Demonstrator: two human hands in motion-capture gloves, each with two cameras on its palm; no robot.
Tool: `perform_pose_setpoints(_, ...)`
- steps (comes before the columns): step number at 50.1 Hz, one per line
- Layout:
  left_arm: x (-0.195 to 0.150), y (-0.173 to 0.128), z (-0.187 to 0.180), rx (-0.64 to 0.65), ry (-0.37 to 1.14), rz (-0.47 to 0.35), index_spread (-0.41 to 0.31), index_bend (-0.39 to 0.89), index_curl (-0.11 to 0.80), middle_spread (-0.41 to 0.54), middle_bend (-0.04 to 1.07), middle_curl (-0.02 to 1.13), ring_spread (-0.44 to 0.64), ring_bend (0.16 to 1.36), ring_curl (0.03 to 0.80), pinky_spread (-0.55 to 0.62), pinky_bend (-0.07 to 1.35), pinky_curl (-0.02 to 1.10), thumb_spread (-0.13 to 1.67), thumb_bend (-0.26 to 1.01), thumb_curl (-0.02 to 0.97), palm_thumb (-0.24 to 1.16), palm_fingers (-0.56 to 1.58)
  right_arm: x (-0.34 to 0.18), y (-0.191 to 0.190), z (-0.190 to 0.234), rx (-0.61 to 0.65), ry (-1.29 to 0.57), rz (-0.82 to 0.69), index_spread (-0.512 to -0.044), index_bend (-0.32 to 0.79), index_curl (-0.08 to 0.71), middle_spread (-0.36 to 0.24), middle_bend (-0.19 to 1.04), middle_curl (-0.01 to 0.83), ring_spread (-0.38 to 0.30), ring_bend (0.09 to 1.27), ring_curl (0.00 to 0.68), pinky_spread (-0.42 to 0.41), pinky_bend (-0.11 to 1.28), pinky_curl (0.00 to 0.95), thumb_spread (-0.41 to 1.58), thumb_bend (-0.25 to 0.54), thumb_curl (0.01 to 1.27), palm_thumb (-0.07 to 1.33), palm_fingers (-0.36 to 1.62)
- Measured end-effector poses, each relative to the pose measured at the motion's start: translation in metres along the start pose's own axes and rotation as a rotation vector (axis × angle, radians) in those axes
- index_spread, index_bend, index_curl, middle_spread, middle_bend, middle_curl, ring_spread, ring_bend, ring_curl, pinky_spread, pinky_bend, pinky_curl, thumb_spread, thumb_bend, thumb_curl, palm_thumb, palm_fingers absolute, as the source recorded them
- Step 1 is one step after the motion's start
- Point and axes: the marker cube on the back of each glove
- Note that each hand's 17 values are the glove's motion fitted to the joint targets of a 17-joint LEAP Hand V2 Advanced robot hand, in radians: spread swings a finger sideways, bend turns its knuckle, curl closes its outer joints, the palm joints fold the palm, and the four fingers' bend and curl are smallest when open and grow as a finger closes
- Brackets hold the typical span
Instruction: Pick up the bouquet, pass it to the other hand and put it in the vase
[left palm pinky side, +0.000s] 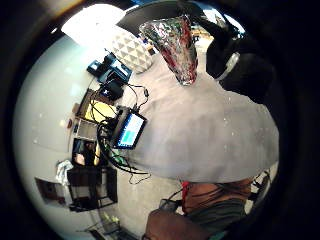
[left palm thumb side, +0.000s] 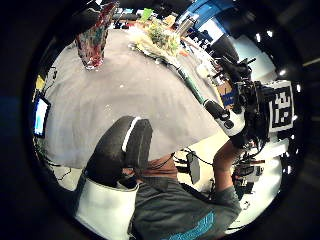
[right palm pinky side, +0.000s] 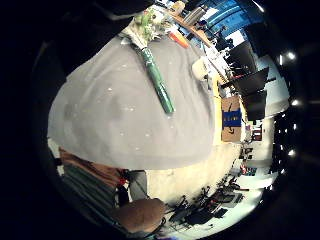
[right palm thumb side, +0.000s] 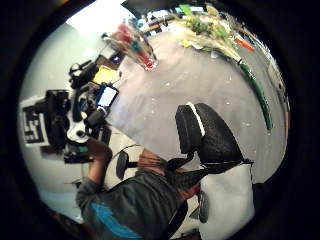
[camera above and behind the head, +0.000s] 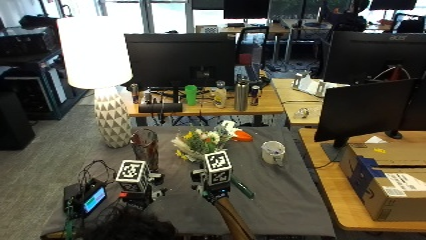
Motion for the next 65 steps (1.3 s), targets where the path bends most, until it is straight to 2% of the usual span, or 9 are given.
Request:
perform_pose_setpoints(1,0.0,0.0,0.0,0.002,0.002,0.0,-0.055,0.13,0.038,-0.03,0.21,0.06,0.03,0.46,0.096,0.02,0.5,0.1,0.41,0.11,0.051,0.2,0.71,0.001,0.0,0.0,0.001,0.001,-0.001,-0.171,0.1,0.023,0.044,0.24,0.061,0.097,0.22,0.028,0.132,0.53,0.104,0.43,0.284,0.08,0.42,0.38)
perform_pose_setpoints(4,0.0,0.0,-0.002,0.006,0.009,-0.001,-0.073,0.12,0.072,-0.04,0.2,0.13,0.04,0.5,0.165,0.02,0.55,0.17,0.59,0.1,0.074,0.22,0.67,0.008,-0.003,0.004,0.009,0.006,-0.005,-0.23,0.11,0.064,0.062,0.24,0.097,0.142,0.21,0.067,0.186,0.61,0.166,0.64,0.304,0.11,0.47,0.32)
perform_pose_setpoints(8,-0.002,0.002,-0.005,0.004,0.004,-0.006,-0.089,0.12,0.106,-0.049,0.19,0.19,0.05,0.52,0.216,0.03,0.58,0.23,0.75,0.08,0.102,0.23,0.64,0.019,-0.002,0.002,0.014,0.013,0.013,-0.281,0.11,0.092,0.077,0.23,0.132,0.181,0.21,0.094,0.232,0.67,0.212,0.83,0.299,0.14,0.49,0.25)
perform_pose_setpoints(19,-0.005,0.002,-0.002,0.002,0.017,-0.024,-0.105,0.13,0.168,-0.058,0.18,0.26,0.06,0.53,0.263,0.03,0.6,0.28,0.95,0.02,0.164,0.25,0.61,0.062,-0.006,0.005,0.046,0.01,0.094,-0.336,0.12,0.134,0.098,0.24,0.204,0.235,0.23,0.138,0.302,0.71,0.247,1.08,0.238,0.19,0.51,0.12)
perform_pose_setpoints(31,-0.001,-0.001,0.003,0.003,0.007,-0.022,-0.108,0.13,0.209,-0.061,0.18,0.3,0.06,0.54,0.289,0.04,0.61,0.31,1.01,-0.02,0.211,0.26,0.59,0.103,-0.02,0.028,0.053,0.013,0.197,-0.349,0.11,0.151,0.117,0.22,0.244,0.256,0.29,0.179,0.329,0.76,0.268,1.14,0.15,0.22,0.52,0.02)
perform_pose_setpoints(40,0.004,-0.005,0.005,0.024,0.03,-0.006,-0.109,0.12,0.229,-0.061,0.18,0.32,0.06,0.55,0.302,0.04,0.61,0.33,1.02,-0.02,0.232,0.26,0.58,0.137,-0.043,0.068,0.042,-0.017,0.25,-0.342,0.11,0.157,0.131,0.21,0.266,0.264,0.31,0.198,0.335,0.81,0.284,1.14,0.092,0.25,0.54,-0.04)
perform_pose_setpoints(50,0.005,-0.002,0.007,-0.003,0.018,-0.013,-0.11,0.12,0.243,-0.061,0.18,0.34,0.06,0.55,0.312,0.04,0.61,0.34,1.03,-0.02,0.248,0.26,0.57,0.169,-0.056,0.118,-0.087,-0.07,0.321,-0.325,0.09,0.147,0.147,0.2,0.283,0.276,0.31,0.21,0.336,0.85,0.298,1.14,0.036,0.27,0.57,-0.08)
perform_pose_setpoints(56,0.004,-0.006,0.013,-0.006,0.006,-0.023,-0.11,0.12,0.249,-0.062,0.18,0.34,0.06,0.55,0.316,0.04,0.61,0.35,1.03,-0.02,0.255,0.26,0.57,0.164,-0.025,0.093,-0.158,-0.092,0.412,-0.32,0.09,0.143,0.155,0.2,0.291,0.28,0.3,0.214,0.335,0.86,0.3,1.13,0.01,0.28,0.59,-0.09)
perform_pose_setpoints(65,0.004,-0.008,0.021,-0.02,-0.007,-0.022,-0.11,0.13,0.258,-0.062,0.18,0.35,0.06,0.55,0.321,0.04,0.61,0.35,1.03,-0.02,0.263,0.25,0.57,0.162,-0.021,0.112,-0.291,-0.204,0.431,-0.301,0.09,0.138,0.161,0.22,0.307,0.278,0.31,0.225,0.335,0.85,0.297,1.15,0.016,0.3,0.68,-0.06)
